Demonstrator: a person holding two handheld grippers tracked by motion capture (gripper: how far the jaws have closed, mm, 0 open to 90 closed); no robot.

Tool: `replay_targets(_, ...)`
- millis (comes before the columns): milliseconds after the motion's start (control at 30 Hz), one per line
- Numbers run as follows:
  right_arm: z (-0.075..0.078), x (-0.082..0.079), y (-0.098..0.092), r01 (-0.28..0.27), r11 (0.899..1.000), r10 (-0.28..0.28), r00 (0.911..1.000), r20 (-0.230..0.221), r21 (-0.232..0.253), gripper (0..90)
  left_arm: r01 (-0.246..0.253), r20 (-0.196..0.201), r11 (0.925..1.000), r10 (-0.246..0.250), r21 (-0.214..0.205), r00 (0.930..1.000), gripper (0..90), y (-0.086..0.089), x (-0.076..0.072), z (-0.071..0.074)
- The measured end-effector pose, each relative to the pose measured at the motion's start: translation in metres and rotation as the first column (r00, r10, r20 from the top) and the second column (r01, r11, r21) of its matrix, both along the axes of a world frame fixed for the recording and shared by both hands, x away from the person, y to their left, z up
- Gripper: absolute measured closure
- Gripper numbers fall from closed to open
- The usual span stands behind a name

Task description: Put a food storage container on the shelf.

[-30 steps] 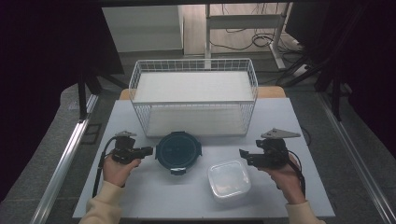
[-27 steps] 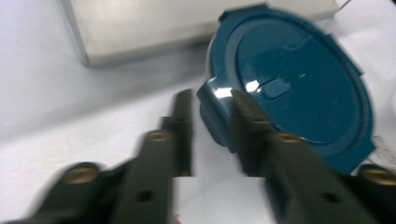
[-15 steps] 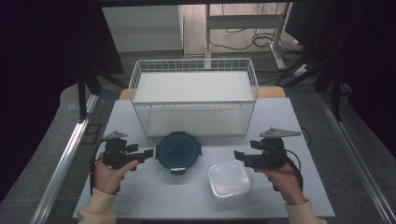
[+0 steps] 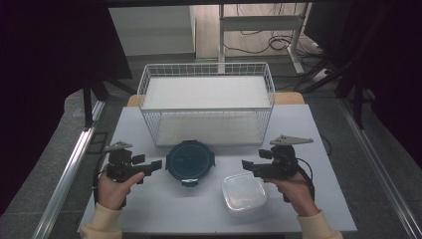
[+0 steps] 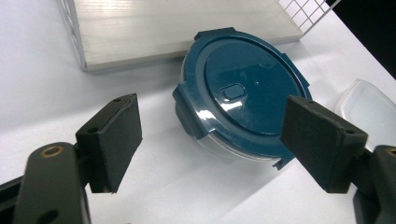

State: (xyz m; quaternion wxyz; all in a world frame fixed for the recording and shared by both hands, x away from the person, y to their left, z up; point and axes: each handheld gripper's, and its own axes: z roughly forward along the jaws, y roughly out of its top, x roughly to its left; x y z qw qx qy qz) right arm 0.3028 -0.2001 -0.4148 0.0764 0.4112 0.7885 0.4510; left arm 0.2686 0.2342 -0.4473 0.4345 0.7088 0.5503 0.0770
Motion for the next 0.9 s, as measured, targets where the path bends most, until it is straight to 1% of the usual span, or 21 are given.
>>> replay_targets(67,0.004,0.004,0.007,-0.005,1.000,0.005,0.9999,-0.011,-0.006,19.3,0.005,0.003,1.0000,-0.004,-0.008,1.0000,20.1,-0.003,0.001,0.001)
replay_targets(167,0.007,0.007,0.011,-0.013,1.000,0.013,0.9997,-0.018,0.005,19.1,0.007,0.001,0.9998,-0.007,-0.019,1.0000,19.1,-0.004,0.001,0.002)
replay_targets(233,0.010,0.010,0.017,-0.018,1.000,0.018,0.9994,-0.028,0.010,18.8,0.012,-0.004,0.9992,-0.013,-0.038,0.9999,18.6,-0.005,0.003,0.002)
replay_targets(300,0.012,0.014,0.023,-0.026,1.000,0.026,0.9988,-0.041,0.015,18.4,0.018,-0.011,0.9988,-0.019,-0.045,0.9998,18.0,-0.005,0.005,0.002)
replay_targets(367,0.013,0.017,0.030,-0.031,1.000,0.031,0.9985,-0.045,0.007,18.0,0.021,-0.018,0.9983,-0.022,-0.055,0.9996,17.9,-0.005,0.007,0.002)
replay_targets(400,0.013,0.022,0.037,-0.035,0.999,0.035,0.9979,-0.054,0.004,17.4,0.019,-0.020,0.9980,-0.020,-0.060,0.9996,17.9,-0.005,0.008,0.002)
replay_targets(433,0.013,0.025,0.040,-0.038,0.999,0.038,0.9977,-0.055,0.003,17.4,0.021,-0.022,0.9980,-0.022,-0.059,0.9995,17.9,-0.004,0.009,0.003)
replay_targets(467,0.013,0.027,0.044,-0.037,0.999,0.037,0.9976,-0.059,0.004,17.3,0.015,-0.027,0.9975,-0.017,-0.069,0.9995,17.7,-0.004,0.011,0.002)
replay_targets(500,0.013,0.027,0.044,-0.037,0.999,0.037,0.9976,-0.059,0.004,17.3,0.015,-0.027,0.9975,-0.017,-0.069,0.9995,17.5,-0.004,0.011,0.002)
replay_targets(533,0.012,0.033,0.051,-0.041,0.999,0.042,0.9960,-0.079,0.006,17.3,0.014,-0.038,0.9970,-0.016,-0.076,0.9991,17.2,-0.004,0.013,0.001)
replay_targets(567,0.012,0.033,0.051,-0.041,0.999,0.042,0.9960,-0.079,0.006,17.3,0.014,-0.038,0.9970,-0.016,-0.076,0.9991,16.8,-0.004,0.013,0.001)
replay_targets(600,0.009,0.037,0.059,-0.042,0.999,0.043,0.9938,-0.102,0.010,16.9,0.010,-0.043,0.9968,-0.013,-0.079,0.9990,16.1,-0.004,0.015,0.001)
replay_targets(633,0.008,0.040,0.064,-0.040,0.999,0.041,0.9924,-0.116,0.012,16.8,0.009,-0.049,0.9965,-0.013,-0.083,0.9987,15.4,-0.005,0.016,0.000)
replay_targets(667,0.006,0.042,0.068,-0.041,0.999,0.041,0.9912,-0.125,0.007,16.6,0.010,-0.061,0.9959,-0.016,-0.090,0.9980,14.7,-0.006,0.018,-0.001)
replay_targets(700,0.006,0.042,0.068,-0.041,0.999,0.041,0.9912,-0.125,0.007,16.6,0.010,-0.061,0.9959,-0.016,-0.090,0.9980,14.1,-0.006,0.018,-0.001)
replay_targets(767,0.001,0.047,0.076,-0.041,0.999,0.040,0.9884,-0.147,-0.004,16.1,0.011,-0.075,0.9956,-0.018,-0.093,0.9971,13.1,-0.006,0.021,-0.003)
replay_targets(800,-0.006,0.051,0.083,-0.042,0.999,0.044,0.9819,-0.184,0.015,15.7,0.013,-0.082,0.9958,-0.020,-0.091,0.9964,11.9,-0.006,0.022,-0.004)
replay_targets(833,-0.006,0.051,0.083,-0.042,0.999,0.044,0.9819,-0.184,0.015,15.7,0.013,-0.089,0.9953,-0.021,-0.096,0.9958,11.9,-0.007,0.023,-0.005)
replay_targets(867,-0.013,0.054,0.090,-0.043,0.999,0.045,0.9756,-0.215,0.013,15.1,0.014,-0.098,0.9947,-0.024,-0.102,0.9949,11.5,-0.007,0.025,-0.008)
replay_targets(900,-0.013,0.054,0.090,-0.043,0.999,0.045,0.9756,-0.215,0.013,15.1,0.014,-0.098,0.9947,-0.024,-0.102,0.9949,11.0,-0.007,0.025,-0.008)
